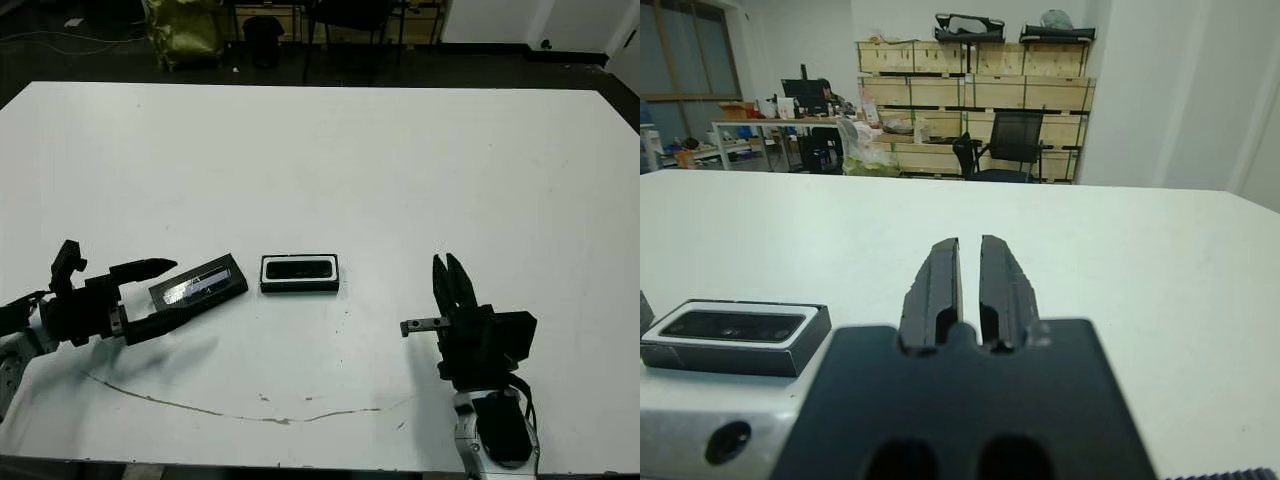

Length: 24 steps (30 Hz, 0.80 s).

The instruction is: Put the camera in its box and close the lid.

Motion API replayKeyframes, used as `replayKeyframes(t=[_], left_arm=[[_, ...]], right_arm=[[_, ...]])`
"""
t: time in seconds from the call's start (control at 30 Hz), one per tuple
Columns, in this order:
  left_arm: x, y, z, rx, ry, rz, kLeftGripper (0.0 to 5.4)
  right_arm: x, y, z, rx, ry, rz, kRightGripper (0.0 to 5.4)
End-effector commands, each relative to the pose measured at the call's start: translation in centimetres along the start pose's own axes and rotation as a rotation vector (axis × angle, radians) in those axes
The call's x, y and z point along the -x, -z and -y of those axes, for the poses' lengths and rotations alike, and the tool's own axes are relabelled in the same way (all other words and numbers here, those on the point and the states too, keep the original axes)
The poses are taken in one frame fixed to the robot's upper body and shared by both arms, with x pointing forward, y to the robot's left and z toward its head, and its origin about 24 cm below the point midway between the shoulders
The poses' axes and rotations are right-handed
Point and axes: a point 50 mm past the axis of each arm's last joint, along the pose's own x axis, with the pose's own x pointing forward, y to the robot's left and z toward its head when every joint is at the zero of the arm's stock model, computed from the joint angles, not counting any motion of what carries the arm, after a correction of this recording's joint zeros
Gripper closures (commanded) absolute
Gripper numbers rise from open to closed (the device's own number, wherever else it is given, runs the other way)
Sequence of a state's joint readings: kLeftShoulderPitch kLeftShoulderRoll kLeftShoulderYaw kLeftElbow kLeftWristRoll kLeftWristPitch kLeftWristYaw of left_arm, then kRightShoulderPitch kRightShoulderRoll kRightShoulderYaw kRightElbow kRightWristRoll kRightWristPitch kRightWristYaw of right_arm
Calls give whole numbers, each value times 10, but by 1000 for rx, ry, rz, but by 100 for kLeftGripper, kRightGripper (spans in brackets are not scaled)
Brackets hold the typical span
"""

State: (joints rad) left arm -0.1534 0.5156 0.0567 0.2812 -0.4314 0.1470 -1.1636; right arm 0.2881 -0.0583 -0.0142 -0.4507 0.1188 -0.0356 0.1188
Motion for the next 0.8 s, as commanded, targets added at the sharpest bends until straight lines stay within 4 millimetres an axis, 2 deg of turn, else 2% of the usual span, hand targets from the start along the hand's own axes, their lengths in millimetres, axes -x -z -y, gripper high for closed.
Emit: replayKeyframes(t=[0.03, 0.27, 0.47, 0.8], left_arm=[[2, 4, 1, 14, -21, -29, 2], [1, 6, 2, -1, -25, -27, 2], [0, 7, 0, -80, -36, -45, 2], [-1, 11, -3, -73, -24, -73, 2]], right_arm=[[3, 7, 2, -8, 7, -43, 540], [3, 6, 2, 11, 7, -49, 540], [3, 8, 3, -4, -2, -45, 540], [3, 8, 2, 3, -5, -55, 540]])
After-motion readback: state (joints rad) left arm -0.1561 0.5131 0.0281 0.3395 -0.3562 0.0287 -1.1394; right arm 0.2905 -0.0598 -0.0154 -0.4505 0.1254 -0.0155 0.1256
